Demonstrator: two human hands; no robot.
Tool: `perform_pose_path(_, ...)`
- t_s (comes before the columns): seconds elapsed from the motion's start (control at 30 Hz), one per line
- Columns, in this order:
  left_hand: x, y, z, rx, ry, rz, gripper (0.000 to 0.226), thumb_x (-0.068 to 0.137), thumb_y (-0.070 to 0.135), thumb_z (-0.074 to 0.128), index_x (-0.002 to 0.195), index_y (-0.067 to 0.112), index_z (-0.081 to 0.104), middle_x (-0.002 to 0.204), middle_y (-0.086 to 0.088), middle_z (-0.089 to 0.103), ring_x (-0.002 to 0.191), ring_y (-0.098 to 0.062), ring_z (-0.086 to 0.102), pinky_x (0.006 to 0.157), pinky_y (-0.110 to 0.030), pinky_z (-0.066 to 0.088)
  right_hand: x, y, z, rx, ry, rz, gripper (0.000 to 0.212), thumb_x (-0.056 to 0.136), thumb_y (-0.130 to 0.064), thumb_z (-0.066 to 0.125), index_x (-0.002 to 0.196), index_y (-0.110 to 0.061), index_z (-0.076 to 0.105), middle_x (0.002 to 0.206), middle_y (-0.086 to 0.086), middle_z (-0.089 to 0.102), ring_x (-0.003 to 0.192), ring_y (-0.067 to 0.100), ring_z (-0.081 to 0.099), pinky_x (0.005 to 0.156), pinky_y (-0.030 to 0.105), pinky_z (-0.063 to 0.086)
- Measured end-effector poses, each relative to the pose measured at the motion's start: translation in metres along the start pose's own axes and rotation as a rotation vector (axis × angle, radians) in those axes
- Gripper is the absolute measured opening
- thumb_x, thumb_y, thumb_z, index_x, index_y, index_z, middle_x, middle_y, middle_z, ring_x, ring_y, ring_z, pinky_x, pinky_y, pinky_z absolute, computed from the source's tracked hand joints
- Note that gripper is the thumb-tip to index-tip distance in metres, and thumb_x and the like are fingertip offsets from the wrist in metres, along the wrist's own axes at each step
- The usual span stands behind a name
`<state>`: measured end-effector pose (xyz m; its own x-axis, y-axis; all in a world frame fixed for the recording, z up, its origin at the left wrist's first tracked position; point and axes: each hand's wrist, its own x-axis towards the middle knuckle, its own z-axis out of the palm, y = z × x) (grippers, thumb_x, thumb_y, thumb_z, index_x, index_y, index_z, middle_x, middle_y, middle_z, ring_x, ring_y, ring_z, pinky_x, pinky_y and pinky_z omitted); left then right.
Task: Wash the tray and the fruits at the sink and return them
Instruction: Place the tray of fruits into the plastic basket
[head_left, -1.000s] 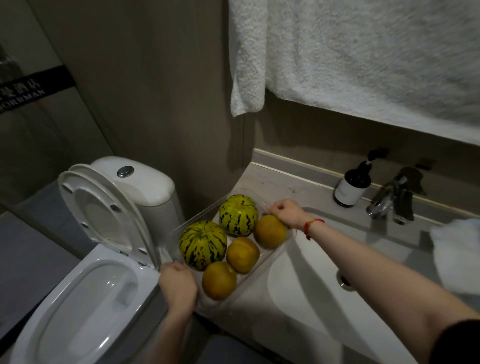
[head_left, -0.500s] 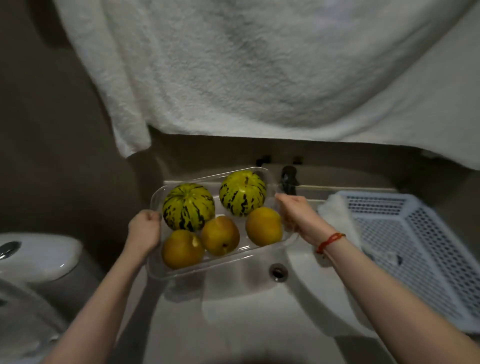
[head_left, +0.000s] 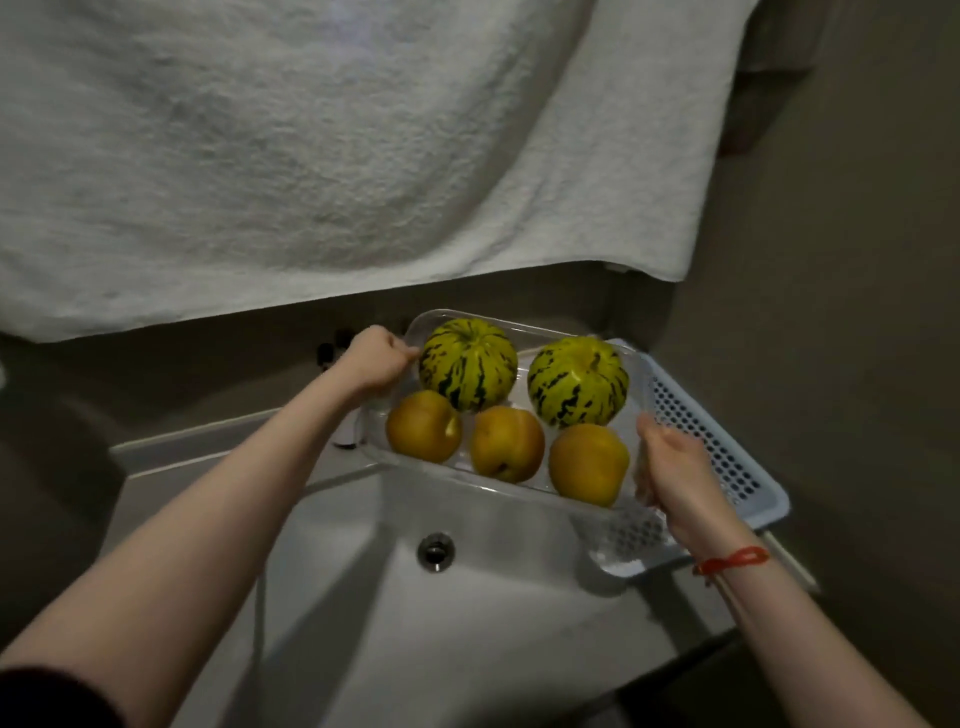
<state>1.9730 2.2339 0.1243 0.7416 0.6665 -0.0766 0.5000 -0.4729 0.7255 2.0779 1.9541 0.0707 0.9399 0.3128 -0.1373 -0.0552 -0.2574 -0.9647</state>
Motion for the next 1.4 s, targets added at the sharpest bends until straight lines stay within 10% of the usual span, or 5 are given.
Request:
perform_pose_path(0.67,0.145,0.125,0.194,0.244,-0.350,0.262,0.015,0.091,0.004,0.048,0.095,0.010,0.062,0.096,-0.010,0.057,0.094,-0.019,0.052,0.078,-0.030,0.040,0.017,0.068,-0.031,0.060,-0.018,0.436,0.034,0.098,-0.012,0.046,0.068,0.001,0.058,0.061,0.012,0.066,0.055,0.020,0.065,0.067,0.035,0.058)
perform_pose_path(0.83,0.158,0.116,0.218,0.237,-0.348,0.241,0.026,0.094,0.010,0.050,0.113,0.000,0.065,0.117,-0.018,0.064,0.113,-0.028,0.057,0.091,-0.031,0.042,0.031,0.061,-0.028,0.085,-0.035,0.556,0.038,0.092,-0.023,0.059,0.121,0.001,0.055,0.100,0.008,0.070,0.097,0.022,0.064,0.093,0.029,0.046)
perform_pose_path(1.0,0.164,0.103,0.233,0.199,-0.349,0.241,0.027,0.095,0.014,0.051,0.113,0.000,0.065,0.118,-0.017,0.064,0.113,-0.027,0.057,0.091,-0.030,0.042,0.035,0.072,-0.023,0.144,-0.130,0.634,0.025,0.091,-0.001,0.054,0.113,0.010,0.055,0.082,0.015,0.061,0.065,0.022,0.060,0.050,0.025,0.053)
perform_pose_path(1.17,0.167,0.096,0.247,0.172,-0.348,0.233,0.027,0.095,0.014,0.052,0.111,-0.004,0.063,0.117,-0.019,0.063,0.114,-0.028,0.056,0.090,-0.029,0.042,0.040,0.063,-0.018,0.322,-0.139,0.743,0.015,0.091,0.003,0.048,0.078,0.006,0.056,0.066,0.017,0.052,0.056,0.027,0.052,0.051,0.032,0.046)
perform_pose_path(1.4,0.170,0.085,0.260,0.192,-0.363,0.184,0.009,0.094,0.006,0.048,0.092,0.009,0.055,0.105,-0.015,0.059,0.103,-0.023,0.054,0.084,-0.028,0.040,0.046,0.060,-0.030,0.508,-0.210,0.769,0.014,0.095,0.006,0.039,0.092,0.000,0.051,0.074,0.006,0.048,0.051,0.005,0.055,0.049,0.019,0.046)
